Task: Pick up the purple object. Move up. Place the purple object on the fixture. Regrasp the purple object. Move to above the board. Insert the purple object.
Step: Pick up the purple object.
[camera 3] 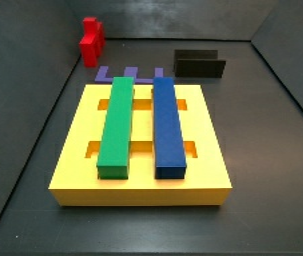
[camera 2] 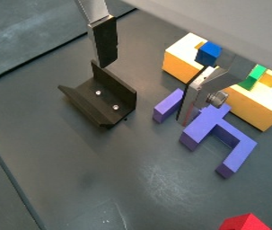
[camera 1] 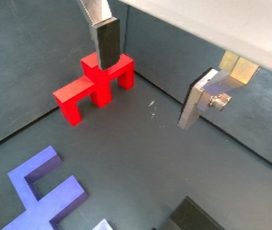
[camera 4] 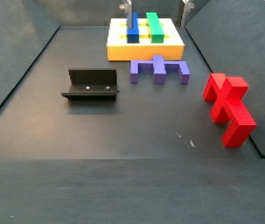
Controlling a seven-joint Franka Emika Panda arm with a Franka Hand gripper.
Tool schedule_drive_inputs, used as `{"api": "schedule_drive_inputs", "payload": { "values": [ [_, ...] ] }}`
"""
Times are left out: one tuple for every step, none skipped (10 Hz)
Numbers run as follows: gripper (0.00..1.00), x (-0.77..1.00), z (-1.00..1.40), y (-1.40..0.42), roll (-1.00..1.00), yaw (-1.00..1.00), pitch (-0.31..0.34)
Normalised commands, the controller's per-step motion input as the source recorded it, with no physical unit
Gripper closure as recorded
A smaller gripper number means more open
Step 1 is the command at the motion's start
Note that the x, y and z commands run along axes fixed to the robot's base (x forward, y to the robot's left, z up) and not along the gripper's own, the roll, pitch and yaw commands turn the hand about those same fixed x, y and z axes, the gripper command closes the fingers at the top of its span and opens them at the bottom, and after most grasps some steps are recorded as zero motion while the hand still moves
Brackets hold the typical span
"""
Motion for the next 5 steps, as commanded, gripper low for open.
{"api": "schedule_drive_inputs", "payload": {
  "values": [
    [0.0, 0.0, 0.0, 0.0, 0.0, 0.0, -0.004],
    [0.0, 0.0, 0.0, 0.0, 0.0, 0.0, 0.0],
    [0.0, 0.0, 0.0, -0.07, 0.0, 0.0, 0.0],
    [0.0, -0.15, 0.0, -0.09, -0.06, 0.0, -0.109],
    [0.0, 0.0, -0.05, -0.06, -0.01, -0.1, 0.0]
  ]
}}
